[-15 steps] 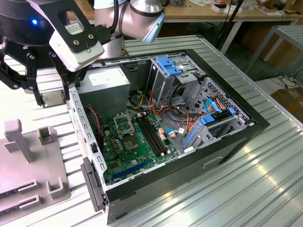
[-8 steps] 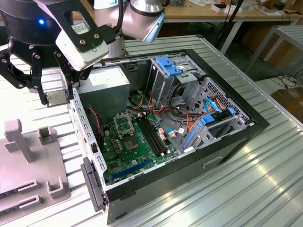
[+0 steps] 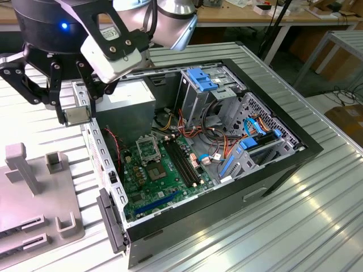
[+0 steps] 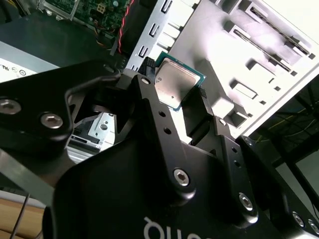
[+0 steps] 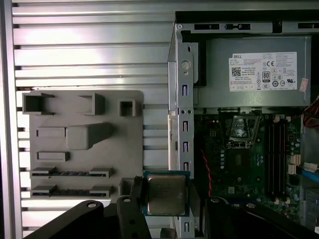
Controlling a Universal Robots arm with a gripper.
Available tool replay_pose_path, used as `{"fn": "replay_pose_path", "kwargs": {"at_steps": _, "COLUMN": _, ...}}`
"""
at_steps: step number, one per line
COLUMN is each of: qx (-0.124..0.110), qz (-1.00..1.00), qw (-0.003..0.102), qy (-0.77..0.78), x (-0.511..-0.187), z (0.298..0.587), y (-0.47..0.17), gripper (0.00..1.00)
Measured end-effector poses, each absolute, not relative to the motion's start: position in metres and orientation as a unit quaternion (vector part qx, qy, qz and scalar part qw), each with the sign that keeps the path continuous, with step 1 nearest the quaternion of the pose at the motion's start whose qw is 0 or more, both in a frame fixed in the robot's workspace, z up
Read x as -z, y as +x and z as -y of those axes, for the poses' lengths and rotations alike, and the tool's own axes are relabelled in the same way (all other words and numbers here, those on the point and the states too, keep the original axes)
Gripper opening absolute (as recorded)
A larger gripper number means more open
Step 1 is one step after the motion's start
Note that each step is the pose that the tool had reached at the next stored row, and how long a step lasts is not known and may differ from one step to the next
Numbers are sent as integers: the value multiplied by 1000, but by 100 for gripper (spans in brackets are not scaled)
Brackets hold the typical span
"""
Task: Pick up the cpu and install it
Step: 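Pick up the cpu and move it towards the insertion slot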
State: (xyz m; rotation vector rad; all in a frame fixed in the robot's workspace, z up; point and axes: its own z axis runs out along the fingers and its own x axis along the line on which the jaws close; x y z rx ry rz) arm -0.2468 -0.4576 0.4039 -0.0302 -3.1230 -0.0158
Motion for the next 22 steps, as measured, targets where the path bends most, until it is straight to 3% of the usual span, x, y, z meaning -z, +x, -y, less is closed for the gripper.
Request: {"fn": "replay_pose_path", "kwargs": {"at_steps": 22, "qx": 5, "qz": 1000, "qw": 9, "qy": -10, "x": -404, "z": 458, "y": -230, "gripper": 47}}
